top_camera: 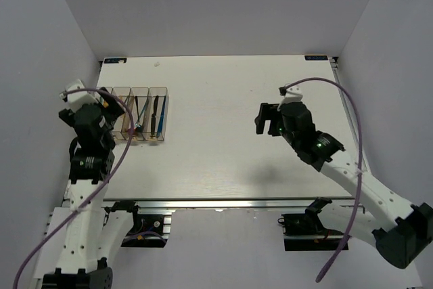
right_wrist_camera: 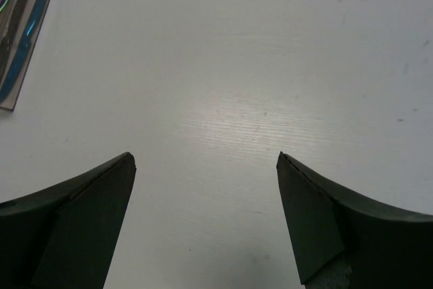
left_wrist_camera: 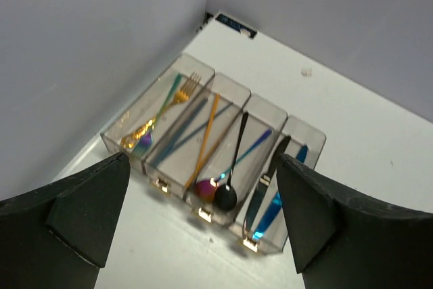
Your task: Sort the eating utensils into containers
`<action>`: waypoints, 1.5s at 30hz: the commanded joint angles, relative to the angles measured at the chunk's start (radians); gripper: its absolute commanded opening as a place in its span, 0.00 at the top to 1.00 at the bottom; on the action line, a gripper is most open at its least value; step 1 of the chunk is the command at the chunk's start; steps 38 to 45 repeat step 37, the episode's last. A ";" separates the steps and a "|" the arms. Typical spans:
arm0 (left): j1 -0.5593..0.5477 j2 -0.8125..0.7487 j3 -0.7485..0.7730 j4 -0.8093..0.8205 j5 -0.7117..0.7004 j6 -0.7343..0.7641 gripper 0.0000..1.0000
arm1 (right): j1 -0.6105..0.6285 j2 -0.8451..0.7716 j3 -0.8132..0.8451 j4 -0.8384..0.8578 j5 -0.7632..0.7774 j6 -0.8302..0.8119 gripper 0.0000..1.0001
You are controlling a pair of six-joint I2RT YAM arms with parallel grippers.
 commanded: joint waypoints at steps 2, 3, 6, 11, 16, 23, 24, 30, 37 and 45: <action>-0.012 -0.111 -0.057 -0.131 0.112 -0.066 0.02 | 0.003 -0.104 0.092 -0.172 0.162 -0.046 0.11; -0.022 -0.144 -0.065 -0.136 0.115 -0.069 0.02 | 0.003 -0.133 0.102 -0.198 0.174 -0.046 0.11; -0.039 -0.189 -0.096 -0.159 0.142 -0.077 0.02 | 0.003 -0.196 0.126 -0.271 0.193 -0.052 0.11; -0.059 -0.246 -0.194 -0.145 0.138 -0.094 0.02 | 0.003 -0.331 0.057 -0.294 0.208 -0.078 0.11; -0.093 -0.324 -0.293 -0.111 0.092 -0.109 0.02 | 0.003 -0.399 -0.003 -0.298 0.202 -0.058 0.11; -0.113 -0.329 -0.310 -0.094 0.107 -0.112 0.02 | 0.003 -0.368 -0.046 -0.256 0.161 -0.035 0.10; -0.115 -0.327 -0.313 -0.093 0.103 -0.115 0.02 | 0.003 -0.362 -0.045 -0.249 0.150 -0.026 0.11; -0.127 -0.316 -0.316 -0.093 0.090 -0.123 0.02 | 0.003 -0.336 -0.037 -0.194 0.118 -0.021 0.11; -0.135 -0.312 -0.318 -0.091 0.084 -0.126 0.02 | 0.001 -0.311 -0.025 -0.199 0.113 -0.015 0.10; -0.135 -0.312 -0.318 -0.091 0.084 -0.126 0.02 | 0.001 -0.311 -0.025 -0.199 0.113 -0.015 0.10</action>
